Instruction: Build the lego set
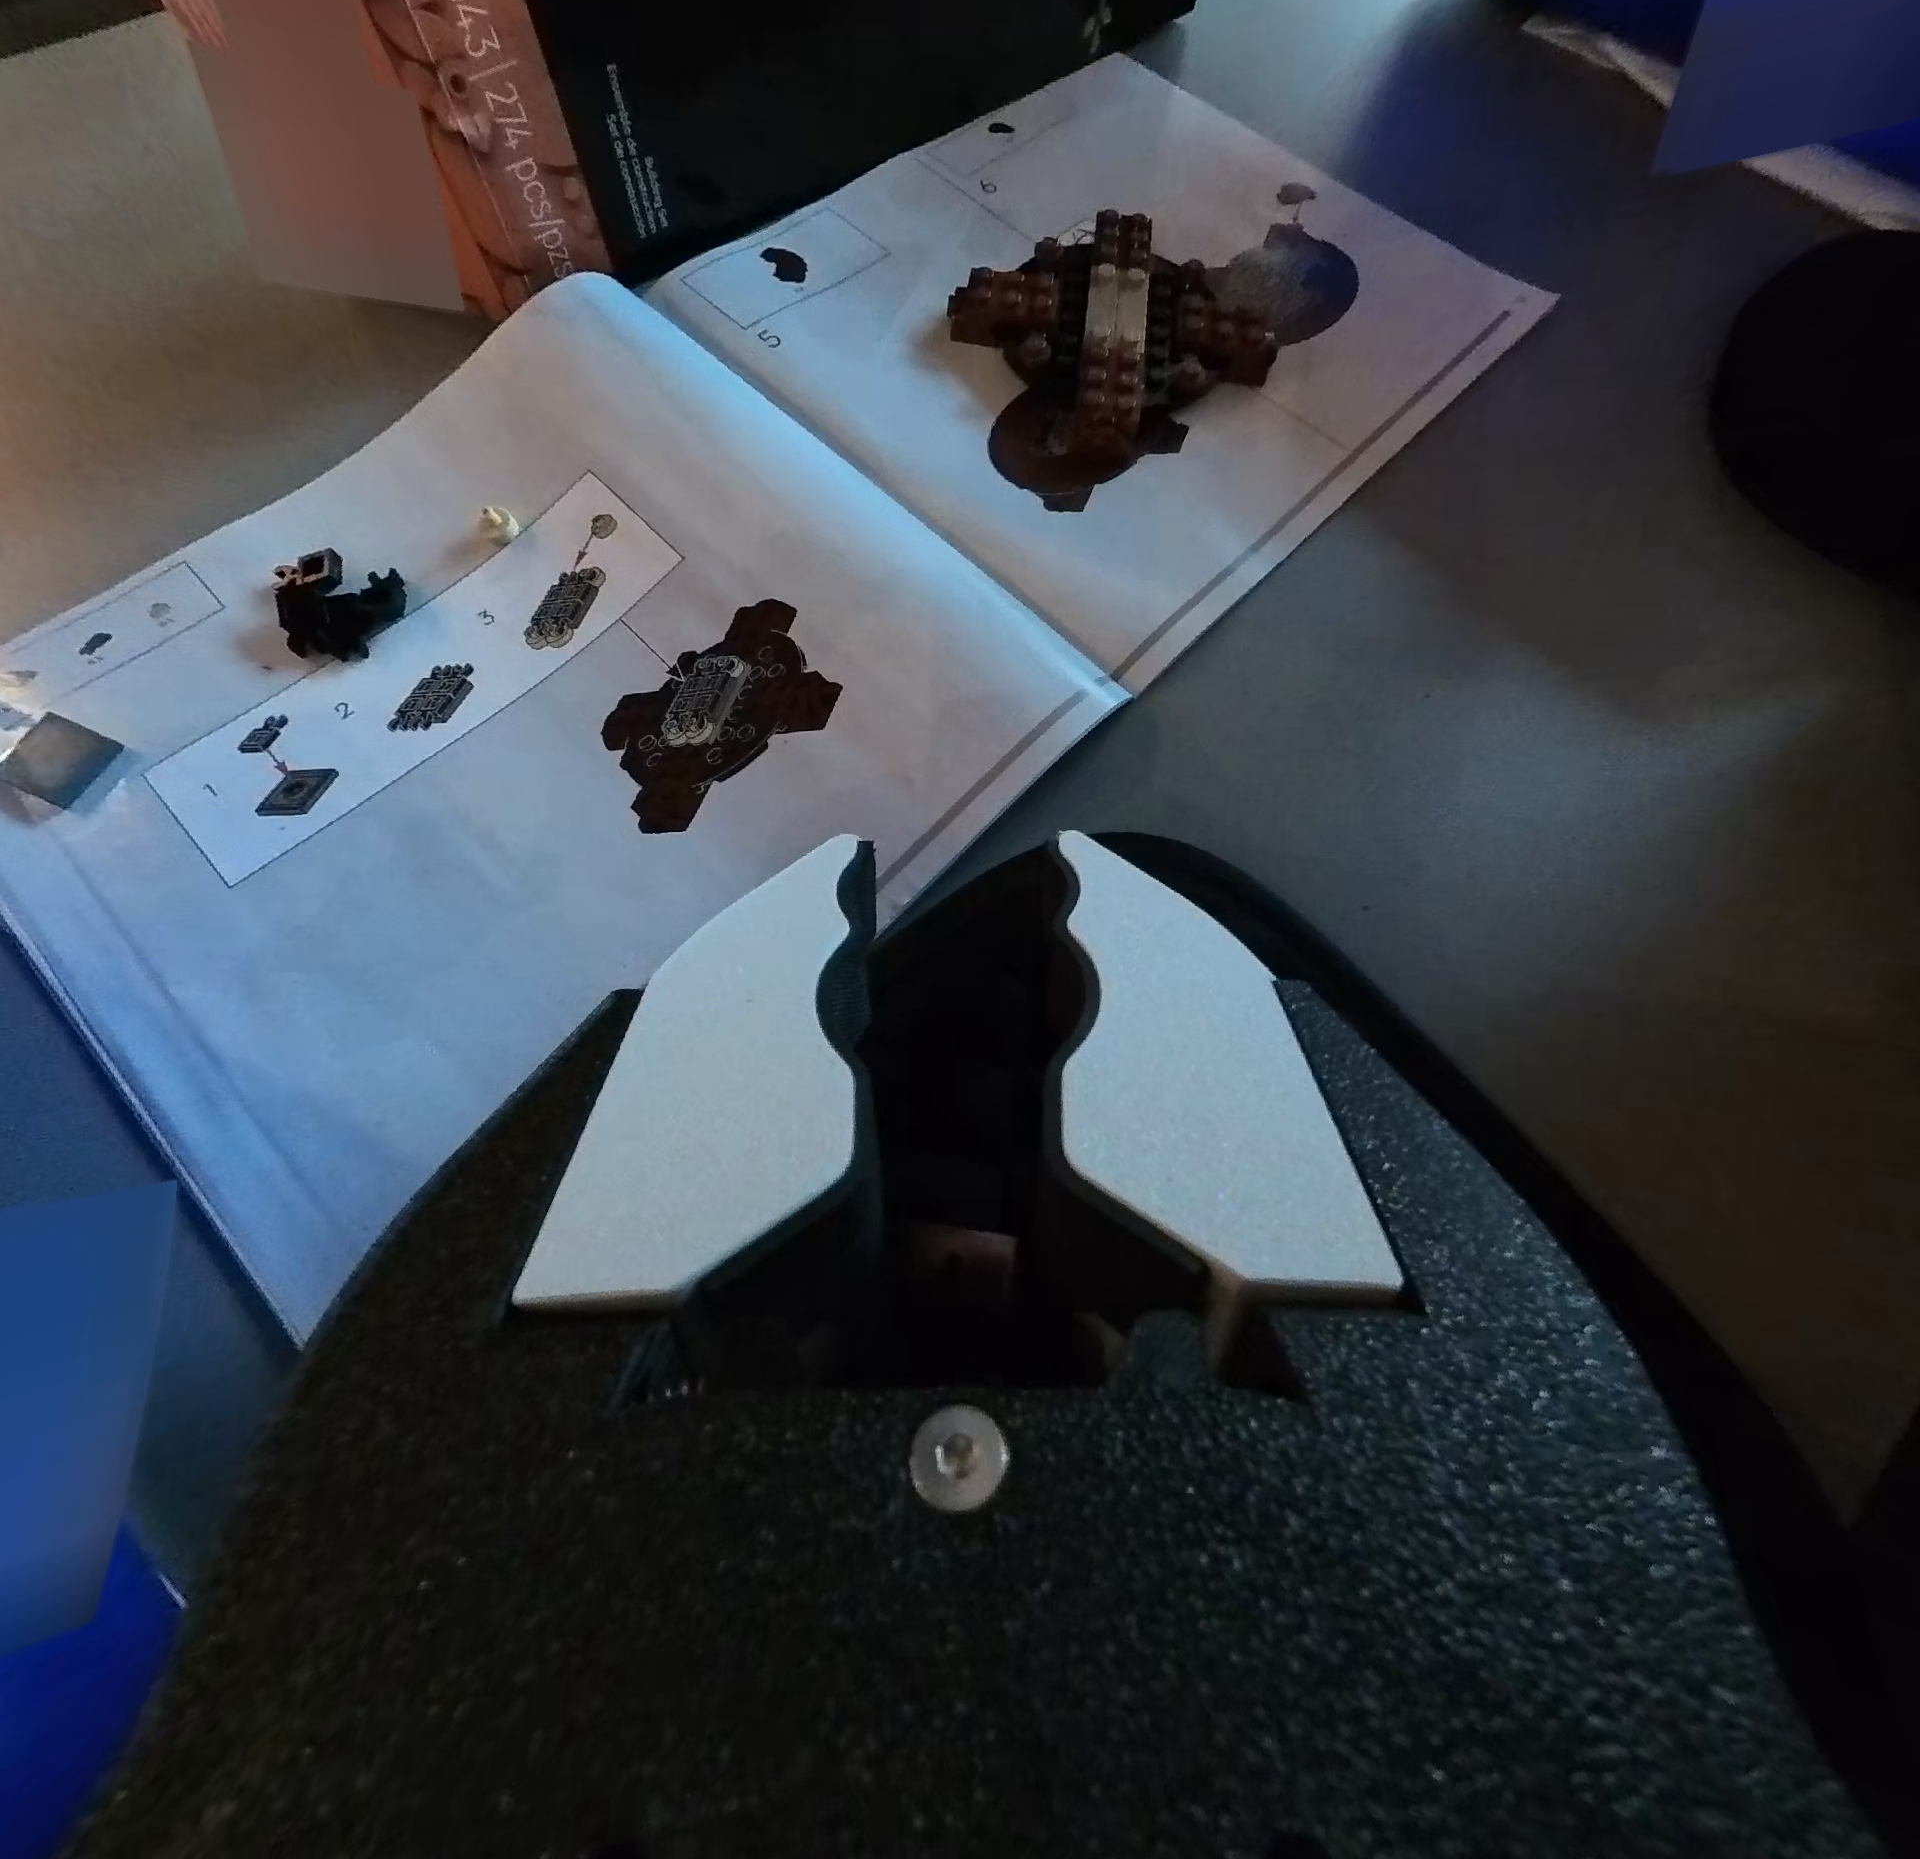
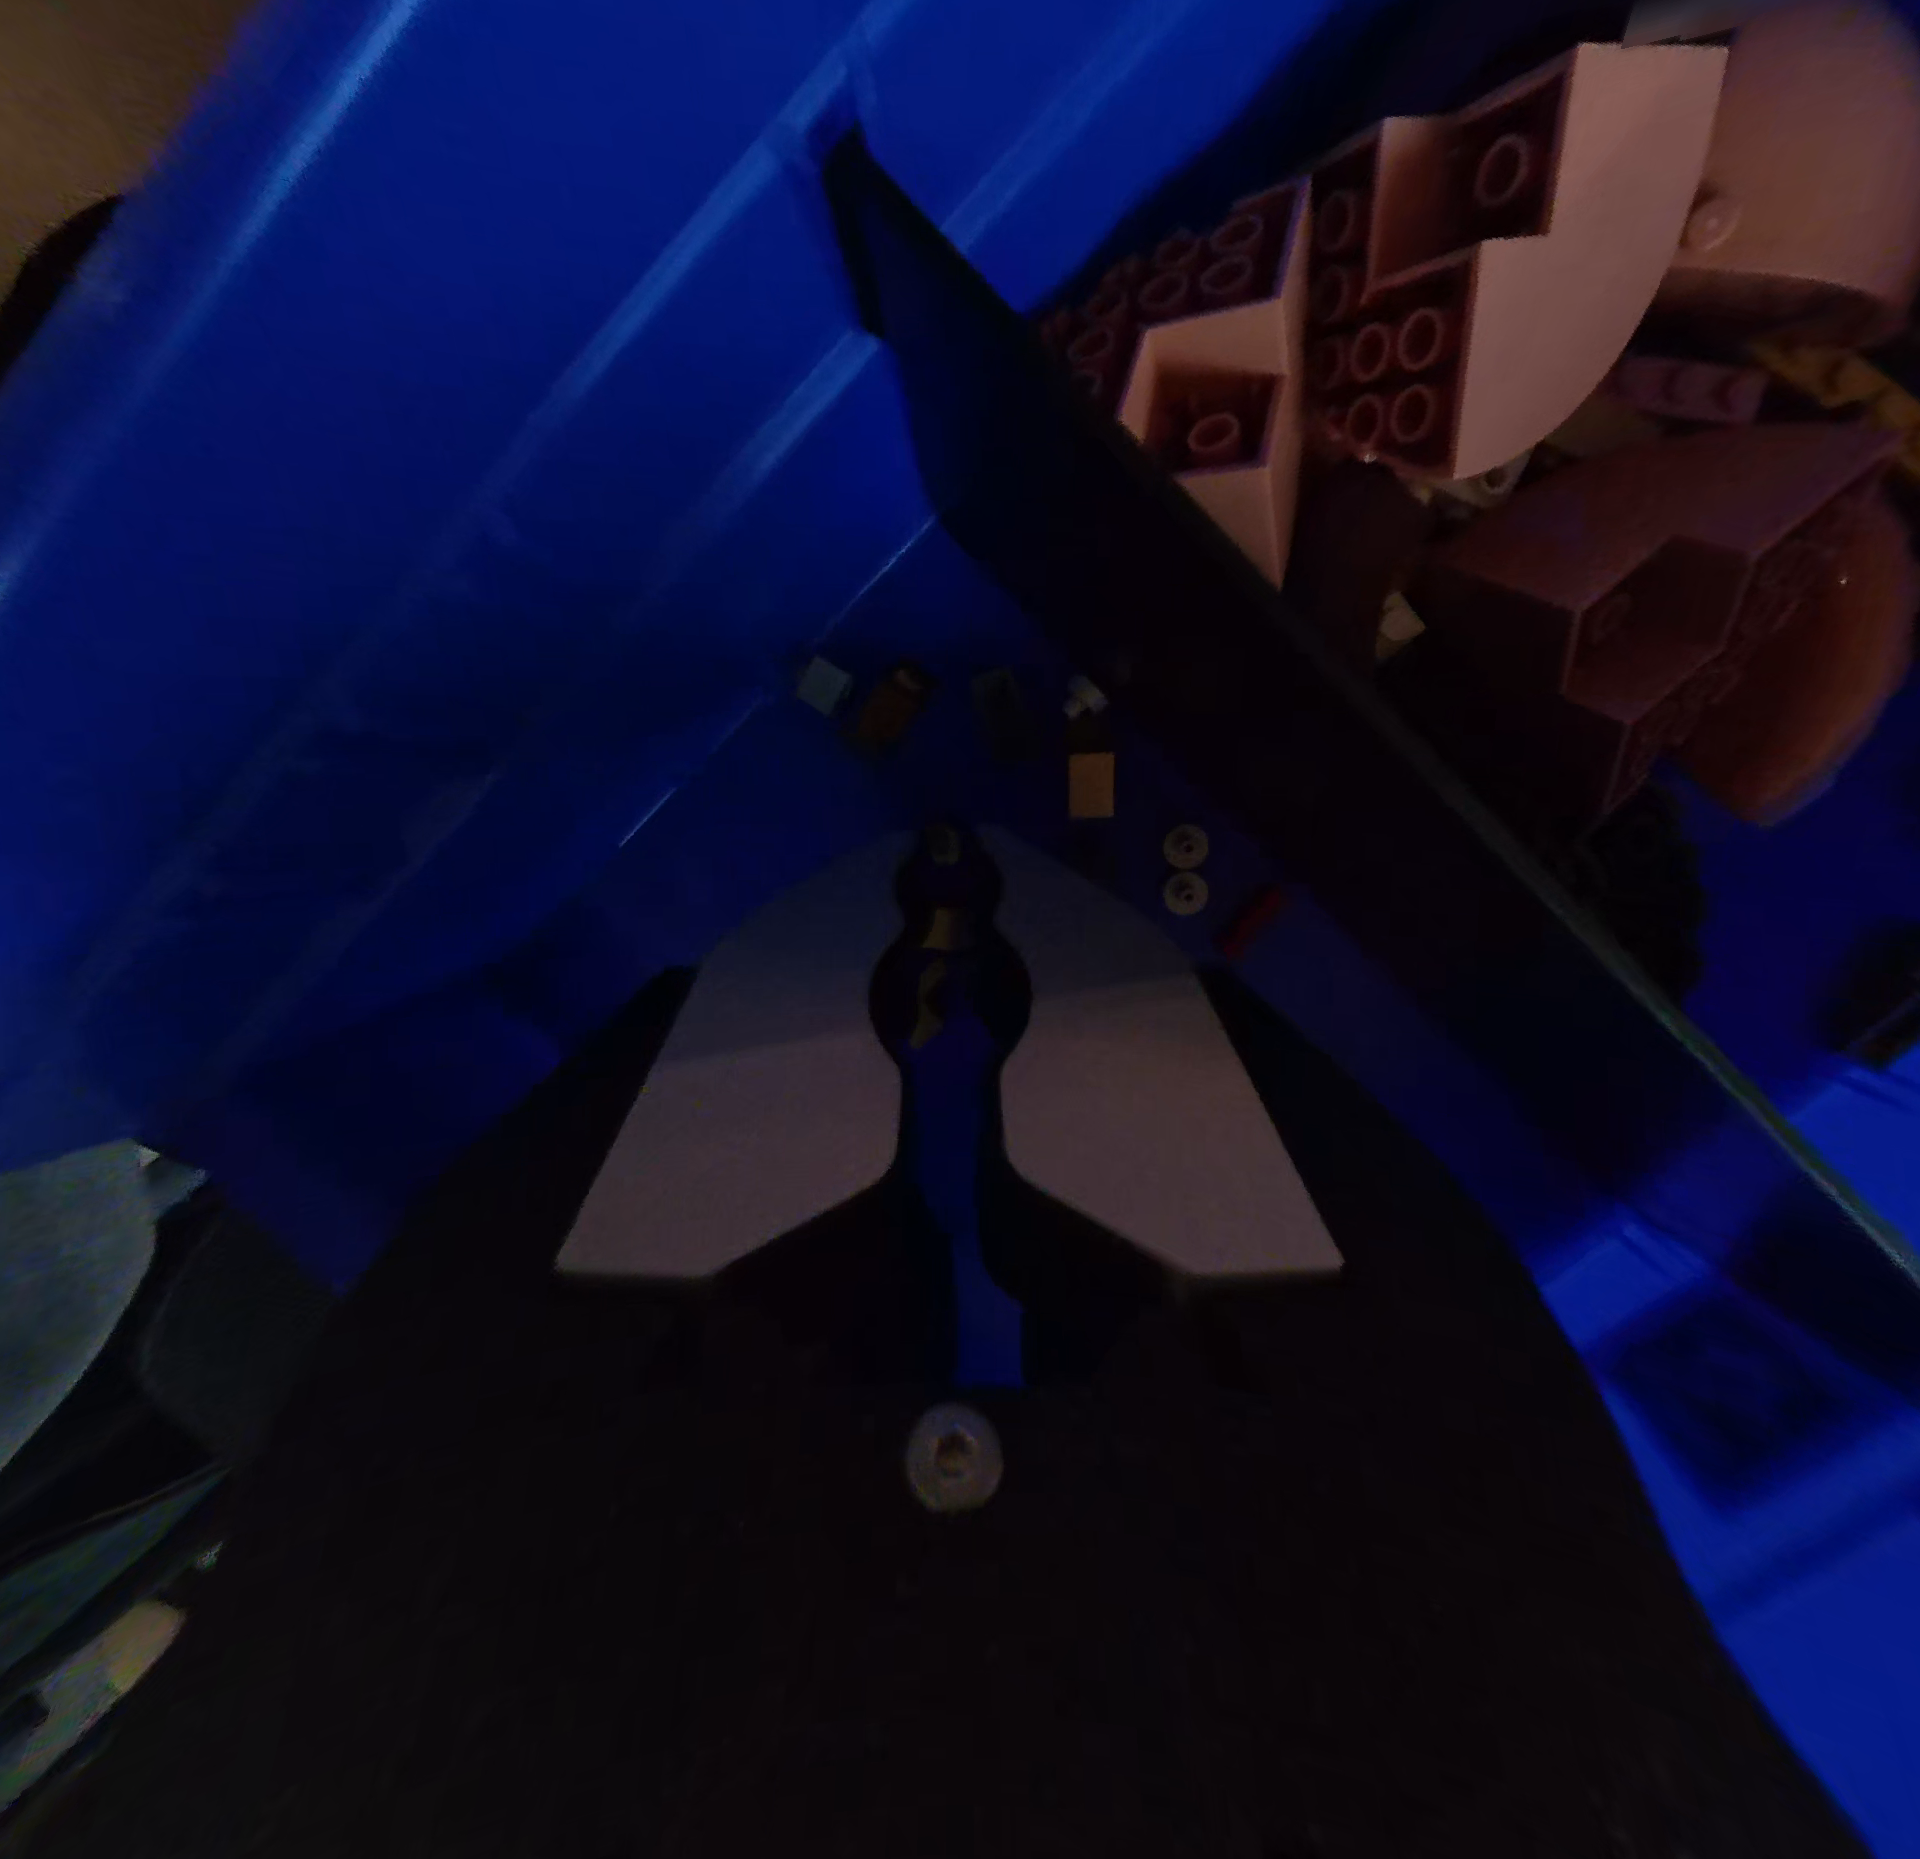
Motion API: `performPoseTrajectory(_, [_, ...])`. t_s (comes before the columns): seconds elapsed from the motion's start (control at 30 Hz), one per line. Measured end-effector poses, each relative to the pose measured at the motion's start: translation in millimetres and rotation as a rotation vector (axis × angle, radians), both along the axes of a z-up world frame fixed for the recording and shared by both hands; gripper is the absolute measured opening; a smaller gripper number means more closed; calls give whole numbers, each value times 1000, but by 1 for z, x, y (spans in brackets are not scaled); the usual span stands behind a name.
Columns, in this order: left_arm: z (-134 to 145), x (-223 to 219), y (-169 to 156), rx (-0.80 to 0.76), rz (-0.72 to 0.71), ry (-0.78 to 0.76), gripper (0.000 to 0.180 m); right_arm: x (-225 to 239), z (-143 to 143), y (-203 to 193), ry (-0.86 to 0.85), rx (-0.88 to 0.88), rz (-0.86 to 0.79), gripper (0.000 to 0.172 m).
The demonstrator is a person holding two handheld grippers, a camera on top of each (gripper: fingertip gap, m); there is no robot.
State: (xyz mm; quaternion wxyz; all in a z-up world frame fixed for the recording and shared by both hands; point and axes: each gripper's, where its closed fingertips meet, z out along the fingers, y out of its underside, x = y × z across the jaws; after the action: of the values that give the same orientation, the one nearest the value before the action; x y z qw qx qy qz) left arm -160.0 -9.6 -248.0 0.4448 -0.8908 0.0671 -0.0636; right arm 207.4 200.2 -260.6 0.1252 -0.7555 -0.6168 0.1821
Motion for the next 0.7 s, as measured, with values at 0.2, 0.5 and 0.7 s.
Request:
performPoseTrajectory(0.2, [0,0,0,10,-1,57,31,1,5,2,32,-21,-39,0])
performPoseTrajectory(0.5, [0,1,-1,22,-14,110,32,4,20,6,-2,51,-99,0])
performPoseTrajectory(0.7, [0,2,-1,25,-21,122,33,0,33,-1,9,75,-135,0])
